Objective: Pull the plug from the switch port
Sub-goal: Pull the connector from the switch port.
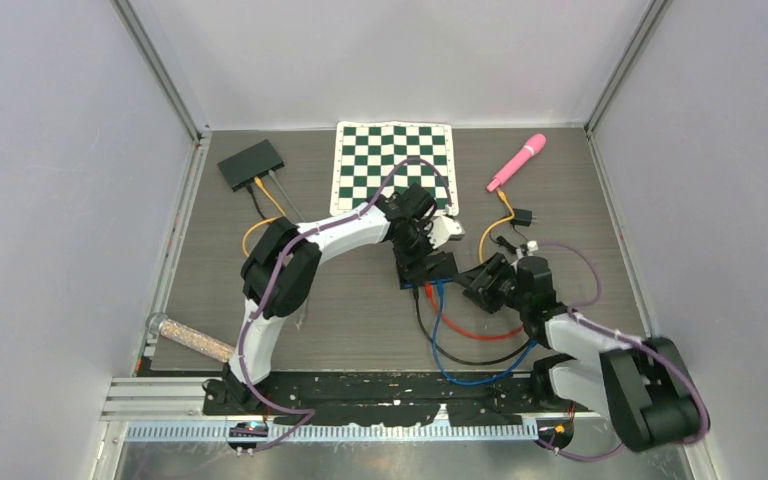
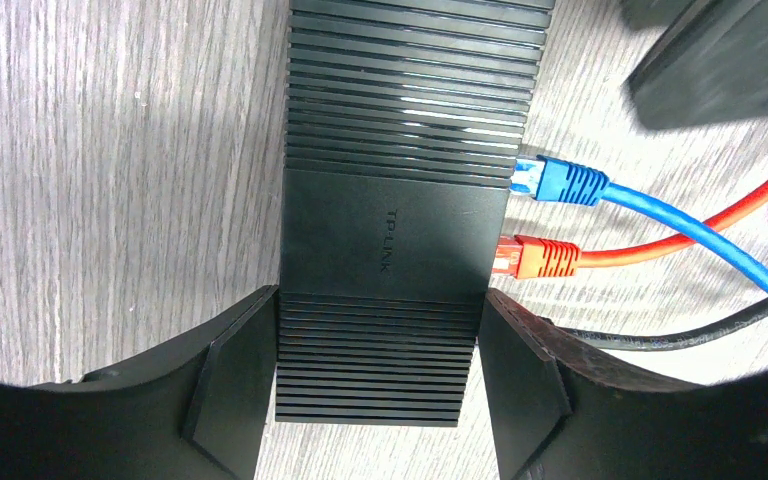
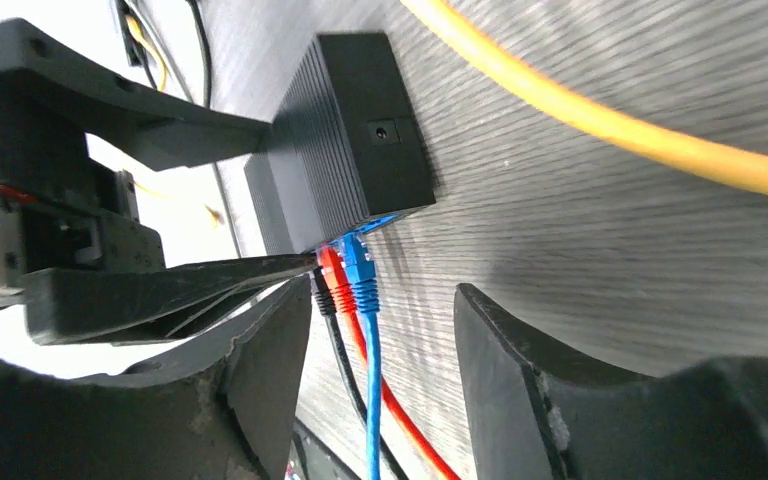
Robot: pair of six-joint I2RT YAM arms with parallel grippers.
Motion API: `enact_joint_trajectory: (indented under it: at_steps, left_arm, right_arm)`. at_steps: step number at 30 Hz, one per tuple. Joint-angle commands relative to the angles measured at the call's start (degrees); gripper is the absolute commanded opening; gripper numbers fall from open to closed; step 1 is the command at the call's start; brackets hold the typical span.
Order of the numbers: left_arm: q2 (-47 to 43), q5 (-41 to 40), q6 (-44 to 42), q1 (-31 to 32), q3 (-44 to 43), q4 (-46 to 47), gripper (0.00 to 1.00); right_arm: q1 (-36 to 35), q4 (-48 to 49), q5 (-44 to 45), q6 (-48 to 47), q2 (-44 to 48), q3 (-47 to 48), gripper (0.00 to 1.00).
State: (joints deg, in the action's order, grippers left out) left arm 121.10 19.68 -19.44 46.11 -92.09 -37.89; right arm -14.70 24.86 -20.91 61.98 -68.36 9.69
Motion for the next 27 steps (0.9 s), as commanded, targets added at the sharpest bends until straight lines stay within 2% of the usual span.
enact_joint_trajectory:
  at_steps: [1, 4, 8, 12, 13, 14, 17, 21, 24, 27]
  left_arm:
    - [-0.98, 0.33, 0.49, 0.21, 1.64, 1.36, 0.31]
    - [-1.42, 0.54, 0.34, 0.21, 2.63, 2.47, 0.3]
    - [-2.19, 1.3, 0.72, 0.06, 3.94, 4.32, 0.3]
    - [-1.85, 1.28, 0.72, 0.04, 3.42, 3.93, 0.3]
    - [-1.88, 1.29, 0.72, 0.04, 3.49, 3.93, 0.3]
    - [-1.91, 1.34, 0.74, 0.08, 3.53, 3.88, 0.3]
    - [-2.11, 1.52, 0.73, 0.05, 3.63, 4.11, 0.3]
    - [-2.15, 1.74, 0.68, -0.05, 3.5, 4.29, 0.3]
    - [-2.1, 2.19, 0.72, -0.29, 3.44, 4.49, 0.3]
    - [-2.11, 2.45, 0.85, -0.55, 3.3, 4.51, 0.3]
  right_arm:
    - [2.92, -11.9, 3.03, -6.86, 13.43, 1.37, 0.65]
    - [3.73, -22.52, 5.26, -12.87, 23.27, 5.42, 0.71]
    - [5.78, -35.55, 12.09, -19.4, 30.09, 12.75, 0.8]
    - [6.16, -35.8, 18.93, -26.67, 37.71, 15.45, 0.87]
    - [6.24, -35.56, 20.17, -27.01, 39.93, 15.69, 0.98]
    - [6.25, -35.97, 20.41, -27.44, 40.52, 16.0, 0.99]
    - [6.35, -41.35, 23.17, -27.02, 39.37, 19.5, 0.96]
    - [6.35, -43.4, 18.67, -24.65, 34.32, 20.35, 0.96]
    - [6.34, -40.25, 13.96, -20.84, 31.66, 16.4, 0.96]
    - [6.39, -31.57, 6.12, -14.72, 29.16, 11.5, 0.98]
